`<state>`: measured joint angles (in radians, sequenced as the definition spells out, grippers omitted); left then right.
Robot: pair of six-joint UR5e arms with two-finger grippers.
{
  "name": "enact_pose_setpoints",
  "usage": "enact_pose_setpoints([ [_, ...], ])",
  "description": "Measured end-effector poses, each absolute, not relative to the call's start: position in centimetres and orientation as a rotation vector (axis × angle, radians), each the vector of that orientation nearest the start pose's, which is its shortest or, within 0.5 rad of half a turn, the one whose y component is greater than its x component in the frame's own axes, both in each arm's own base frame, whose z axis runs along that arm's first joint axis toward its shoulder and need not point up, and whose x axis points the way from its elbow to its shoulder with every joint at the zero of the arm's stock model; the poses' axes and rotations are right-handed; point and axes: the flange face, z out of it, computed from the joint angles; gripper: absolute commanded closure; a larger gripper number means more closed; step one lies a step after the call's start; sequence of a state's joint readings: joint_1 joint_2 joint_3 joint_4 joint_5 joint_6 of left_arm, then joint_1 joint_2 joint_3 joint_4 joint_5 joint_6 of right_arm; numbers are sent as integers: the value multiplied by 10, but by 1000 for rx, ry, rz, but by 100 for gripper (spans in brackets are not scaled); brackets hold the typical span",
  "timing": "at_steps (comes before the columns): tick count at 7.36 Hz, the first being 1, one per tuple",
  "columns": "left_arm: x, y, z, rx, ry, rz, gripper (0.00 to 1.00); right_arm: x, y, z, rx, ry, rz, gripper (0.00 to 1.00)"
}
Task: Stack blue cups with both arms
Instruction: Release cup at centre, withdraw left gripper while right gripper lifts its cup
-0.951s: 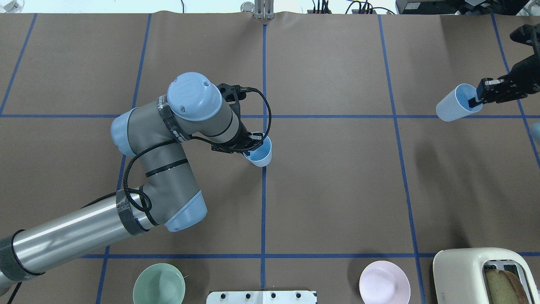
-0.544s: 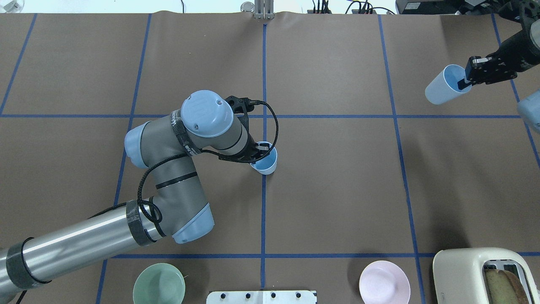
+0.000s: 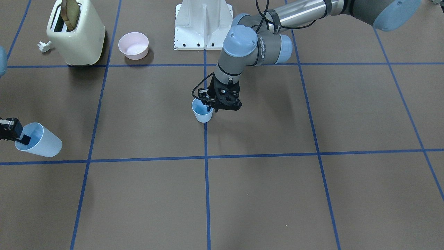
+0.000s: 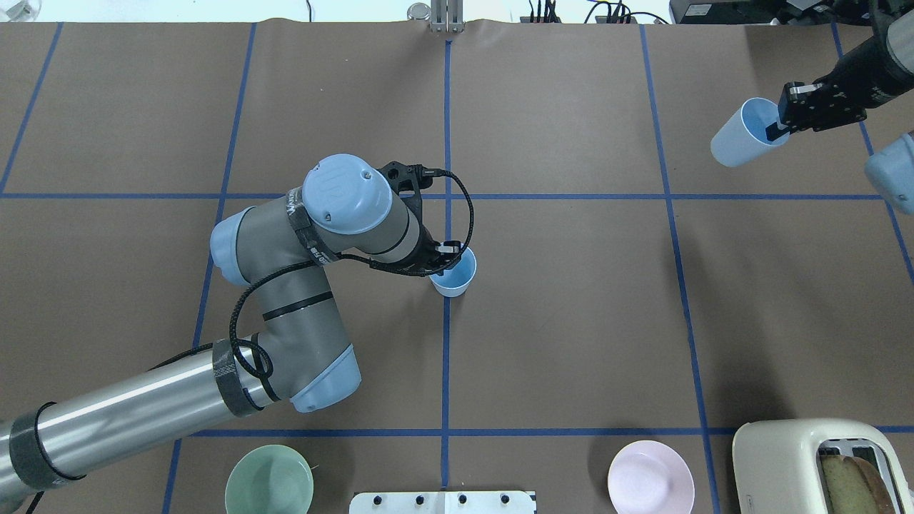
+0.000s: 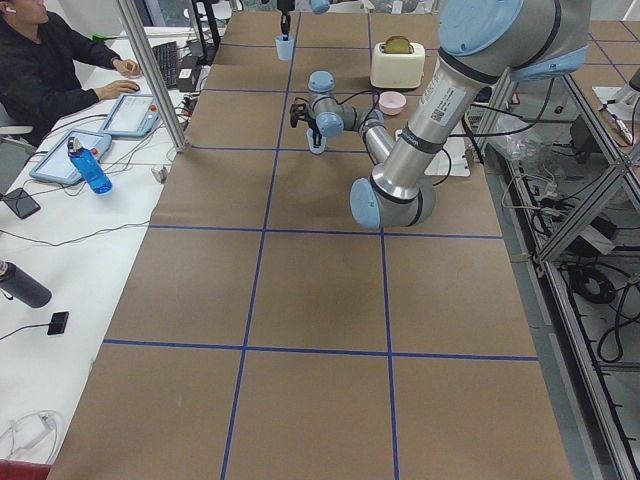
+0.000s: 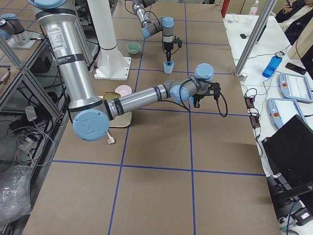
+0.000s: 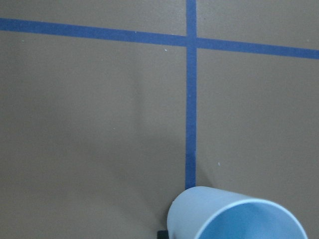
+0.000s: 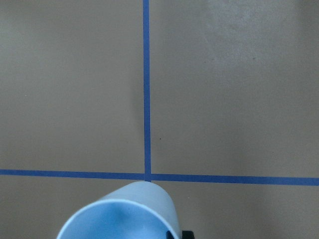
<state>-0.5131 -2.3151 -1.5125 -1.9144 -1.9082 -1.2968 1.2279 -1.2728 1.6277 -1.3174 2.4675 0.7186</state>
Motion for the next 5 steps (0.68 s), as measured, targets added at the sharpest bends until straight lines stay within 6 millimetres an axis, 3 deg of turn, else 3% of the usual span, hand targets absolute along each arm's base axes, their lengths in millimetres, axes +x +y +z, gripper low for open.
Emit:
enact_pose_setpoints([
  [1, 569, -447, 182, 116, 1083, -40, 2, -156, -599, 406, 47, -1028, 73, 100],
  [2, 543, -459, 178, 108, 1111, -31, 2, -162, -603, 379, 44, -1023, 77, 100],
  [3, 504, -476, 185, 91, 1135, -10, 2, -175, -606, 344, 33, -1011, 84, 100],
  [4, 456, -495, 205, 95, 1144, 21, 2, -202, -603, 305, 18, -997, 104, 100],
  [5, 403, -518, 233, 121, 1138, 65, 2, -243, -591, 266, 5, -985, 138, 100],
])
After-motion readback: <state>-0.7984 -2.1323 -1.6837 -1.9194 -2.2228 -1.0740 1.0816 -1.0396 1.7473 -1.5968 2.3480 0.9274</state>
